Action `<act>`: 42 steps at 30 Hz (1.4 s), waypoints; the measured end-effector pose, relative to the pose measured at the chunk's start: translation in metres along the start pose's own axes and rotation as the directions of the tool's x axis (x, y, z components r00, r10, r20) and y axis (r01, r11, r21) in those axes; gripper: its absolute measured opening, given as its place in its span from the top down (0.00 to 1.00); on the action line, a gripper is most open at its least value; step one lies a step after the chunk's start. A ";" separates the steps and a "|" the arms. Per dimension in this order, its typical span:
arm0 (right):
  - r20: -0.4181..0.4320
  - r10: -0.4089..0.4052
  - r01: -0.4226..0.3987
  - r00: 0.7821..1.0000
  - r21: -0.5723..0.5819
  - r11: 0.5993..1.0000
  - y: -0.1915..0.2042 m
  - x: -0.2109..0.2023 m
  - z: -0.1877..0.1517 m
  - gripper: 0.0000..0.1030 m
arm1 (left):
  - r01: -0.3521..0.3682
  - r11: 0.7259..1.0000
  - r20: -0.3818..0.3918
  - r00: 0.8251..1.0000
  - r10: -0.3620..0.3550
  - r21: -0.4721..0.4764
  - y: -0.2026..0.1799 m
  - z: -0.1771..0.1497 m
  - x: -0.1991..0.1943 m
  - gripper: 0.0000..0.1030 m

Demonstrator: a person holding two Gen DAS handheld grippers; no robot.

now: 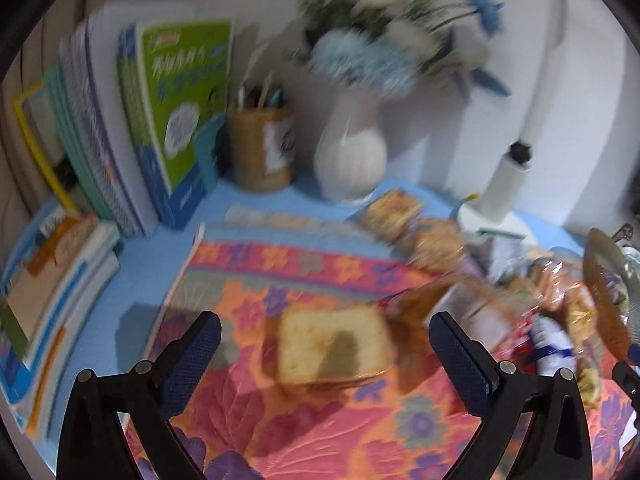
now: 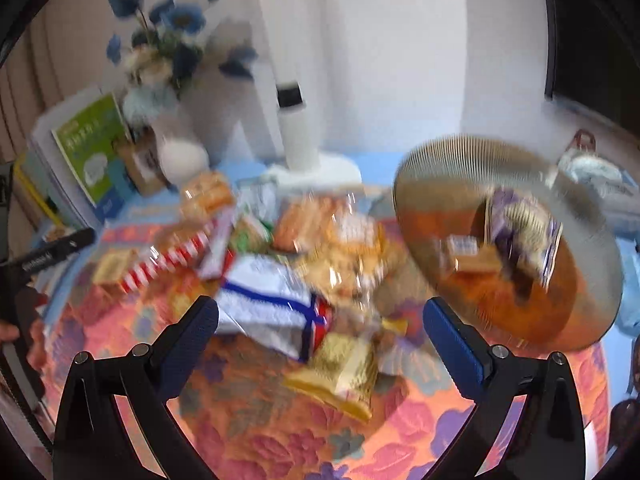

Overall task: Organize snacks
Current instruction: 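Move both tools back toward the snack pile, then grasp the yellow cracker pack with the right tool while the left tool grasps the bread slice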

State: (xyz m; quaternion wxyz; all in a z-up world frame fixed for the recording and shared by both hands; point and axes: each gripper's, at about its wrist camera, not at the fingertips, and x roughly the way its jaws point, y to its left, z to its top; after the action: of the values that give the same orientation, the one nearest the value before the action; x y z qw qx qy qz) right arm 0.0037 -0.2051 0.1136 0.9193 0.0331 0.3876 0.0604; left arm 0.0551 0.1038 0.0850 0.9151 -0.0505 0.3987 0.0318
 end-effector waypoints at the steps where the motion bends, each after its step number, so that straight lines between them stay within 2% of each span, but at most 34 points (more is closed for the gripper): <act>1: -0.013 -0.017 0.017 1.000 0.003 1.000 -0.001 0.005 -0.005 0.00 | 0.008 1.000 -0.018 1.000 -0.008 -0.006 0.004 -0.004 0.008 0.00; 5: -0.071 -0.102 0.105 0.992 0.036 0.994 -0.016 0.030 -0.025 0.00 | 0.046 0.999 -0.100 0.994 -0.047 -0.011 0.005 -0.015 0.037 0.00; 8: -0.111 -0.097 0.104 0.989 0.050 0.993 -0.026 0.048 -0.034 0.00 | 0.055 0.998 -0.121 0.991 -0.059 -0.032 -0.002 -0.020 0.056 0.00; 9: -0.113 -0.082 0.089 0.990 0.058 0.994 -0.029 0.052 -0.036 0.00 | 0.047 0.999 -0.131 0.990 -0.050 -0.025 -0.005 -0.022 0.063 0.00; 11: -0.088 -0.058 0.064 0.994 0.059 0.996 -0.032 0.056 -0.039 0.00 | -0.010 1.000 -0.153 0.988 0.012 0.011 -0.010 -0.028 0.078 0.00; 12: -0.081 -0.060 0.064 0.995 0.051 0.997 -0.032 0.057 -0.039 0.00 | -0.049 0.997 -0.121 0.991 0.056 0.058 -0.016 -0.031 0.081 0.00; 13: -0.086 -0.063 0.067 0.994 0.049 0.997 -0.032 0.059 -0.039 0.00 | -0.058 0.995 -0.102 0.993 0.065 0.076 -0.019 -0.032 0.080 0.00; 17: -0.088 -0.077 0.080 0.993 0.034 0.996 -0.030 0.059 -0.043 0.00 | -0.031 0.998 -0.104 0.994 0.036 0.046 -0.013 -0.034 0.080 0.00; 28: -0.113 -0.149 0.146 0.982 -0.029 0.989 -0.013 0.066 -0.045 0.00 | -0.038 0.998 -0.104 0.994 0.043 0.053 -0.015 -0.035 0.080 0.00; 42: -0.114 -0.148 0.145 0.982 -0.030 0.989 -0.014 0.065 -0.045 0.00 | -0.037 0.998 -0.103 0.994 0.043 0.053 -0.015 -0.035 0.079 0.00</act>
State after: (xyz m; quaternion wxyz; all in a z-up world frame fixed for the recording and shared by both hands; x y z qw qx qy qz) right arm 0.0178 -0.2093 0.0352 0.8974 -0.0088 0.4412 -0.0014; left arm 0.0850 0.0865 0.0040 0.8933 -0.0207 0.4474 0.0374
